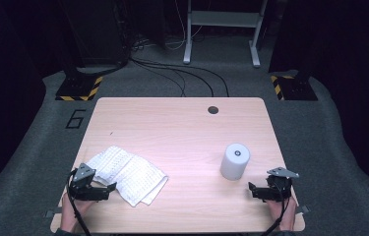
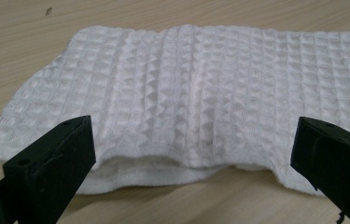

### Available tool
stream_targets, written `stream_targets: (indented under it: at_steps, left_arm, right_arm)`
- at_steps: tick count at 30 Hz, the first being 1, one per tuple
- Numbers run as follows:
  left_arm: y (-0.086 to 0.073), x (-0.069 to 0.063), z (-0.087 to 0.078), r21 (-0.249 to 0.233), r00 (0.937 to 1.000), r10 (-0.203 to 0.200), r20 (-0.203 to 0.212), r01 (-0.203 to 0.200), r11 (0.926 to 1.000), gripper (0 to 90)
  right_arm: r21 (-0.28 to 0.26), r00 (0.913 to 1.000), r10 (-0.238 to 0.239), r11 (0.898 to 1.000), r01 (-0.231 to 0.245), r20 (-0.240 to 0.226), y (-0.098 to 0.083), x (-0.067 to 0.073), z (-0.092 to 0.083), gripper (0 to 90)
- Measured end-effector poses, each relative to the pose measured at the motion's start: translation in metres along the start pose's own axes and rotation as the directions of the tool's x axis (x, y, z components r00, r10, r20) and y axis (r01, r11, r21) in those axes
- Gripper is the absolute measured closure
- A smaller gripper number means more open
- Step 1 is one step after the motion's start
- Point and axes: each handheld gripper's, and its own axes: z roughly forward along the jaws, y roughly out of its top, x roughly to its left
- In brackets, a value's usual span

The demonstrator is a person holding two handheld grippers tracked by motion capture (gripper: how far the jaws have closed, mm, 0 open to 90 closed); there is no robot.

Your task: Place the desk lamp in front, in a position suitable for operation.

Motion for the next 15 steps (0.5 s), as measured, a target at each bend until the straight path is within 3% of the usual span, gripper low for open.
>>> stream_targets:
  at_steps: [5,13,15]
  left_arm:
    - [-0.018,-0.002,-0.008,0.034,0.9995,0.003,-0.032,-0.002,0.9994,0.0]
    - [-0.036,0.0,-0.003,0.066,0.997,0.001,-0.078,0.004,0.9978,0.0]
    - [-0.039,0.001,-0.001,0.069,0.9975,-0.01,-0.07,0.015,0.9975,0.0]
  right_arm:
    - [-0.052,0.9985,-0.014,0.999,0.011,-0.054,0.009,0.015,-0.012,0.0]
    - [-0.092,0.9934,-0.046,0.995,0.037,-0.105,0.026,0.034,-0.023,0.0]
    - [-0.107,0.9893,-0.063,0.993,0.049,-0.131,0.034,0.042,-0.024,0.0]
